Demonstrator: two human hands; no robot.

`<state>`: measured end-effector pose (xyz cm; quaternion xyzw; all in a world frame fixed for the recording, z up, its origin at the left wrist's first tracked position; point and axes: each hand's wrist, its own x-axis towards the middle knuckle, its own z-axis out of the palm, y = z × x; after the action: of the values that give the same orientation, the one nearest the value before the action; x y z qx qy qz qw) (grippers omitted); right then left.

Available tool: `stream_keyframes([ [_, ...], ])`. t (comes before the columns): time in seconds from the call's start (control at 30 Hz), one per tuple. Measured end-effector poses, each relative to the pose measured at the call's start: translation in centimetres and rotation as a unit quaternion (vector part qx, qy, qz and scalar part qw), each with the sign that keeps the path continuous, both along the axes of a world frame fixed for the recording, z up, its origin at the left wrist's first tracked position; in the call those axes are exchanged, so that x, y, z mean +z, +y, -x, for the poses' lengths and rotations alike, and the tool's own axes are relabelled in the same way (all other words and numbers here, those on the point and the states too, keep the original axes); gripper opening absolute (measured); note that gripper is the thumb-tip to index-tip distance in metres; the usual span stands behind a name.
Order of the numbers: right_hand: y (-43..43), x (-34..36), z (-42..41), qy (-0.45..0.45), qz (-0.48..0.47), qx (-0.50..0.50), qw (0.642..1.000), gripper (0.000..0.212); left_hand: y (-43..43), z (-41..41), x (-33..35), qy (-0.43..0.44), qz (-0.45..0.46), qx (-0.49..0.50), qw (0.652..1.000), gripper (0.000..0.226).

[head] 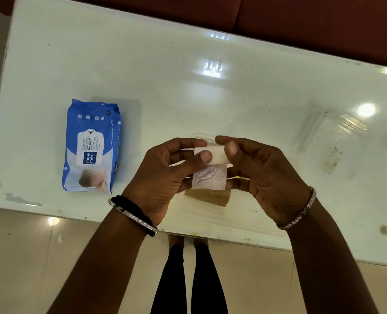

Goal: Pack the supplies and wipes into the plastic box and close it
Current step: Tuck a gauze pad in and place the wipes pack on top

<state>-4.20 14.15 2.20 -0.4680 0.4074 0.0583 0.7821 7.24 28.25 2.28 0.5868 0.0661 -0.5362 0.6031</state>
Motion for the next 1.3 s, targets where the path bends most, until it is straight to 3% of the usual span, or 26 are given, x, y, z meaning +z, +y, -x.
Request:
stream_keyframes([
  [0.17,0.3,-0.4,0.0,-0.003,0.05,0.002,0.999,0.035,0.1,0.1,0.0,-0.03,-0.007,-0.026,0.999,0.041],
  [0.3,0.4,-0.8,0.2,-0.031,0.085,-0.015,0.996,0.037,0.2,0.2,0.0,-0.013,-0.02,-0.03,0.999,0.044],
  [0.53,0.6,-1.0,0.6,-0.063,0.155,0.001,0.986,0.036,0.6,0.2,0.2,0.009,-0.028,-0.051,0.998,0.031],
  [0.9,1.9,-0.9,0.4,-0.012,0.056,-0.017,0.998,0.058,1.1,-0.1,-0.2,-0.005,0.009,-0.026,1.0,0.044],
  [1.13,2.0,-1.0,0.2,-0.028,0.092,-0.029,0.995,0.036,1.2,0.2,-0.1,-0.019,-0.011,-0.032,0.999,0.047],
  [1.3,2.0,-1.2,0.5,-0.066,0.086,-0.034,0.994,0.034,1.3,0.1,-0.2,0.016,-0.02,-0.028,0.999,0.038],
])
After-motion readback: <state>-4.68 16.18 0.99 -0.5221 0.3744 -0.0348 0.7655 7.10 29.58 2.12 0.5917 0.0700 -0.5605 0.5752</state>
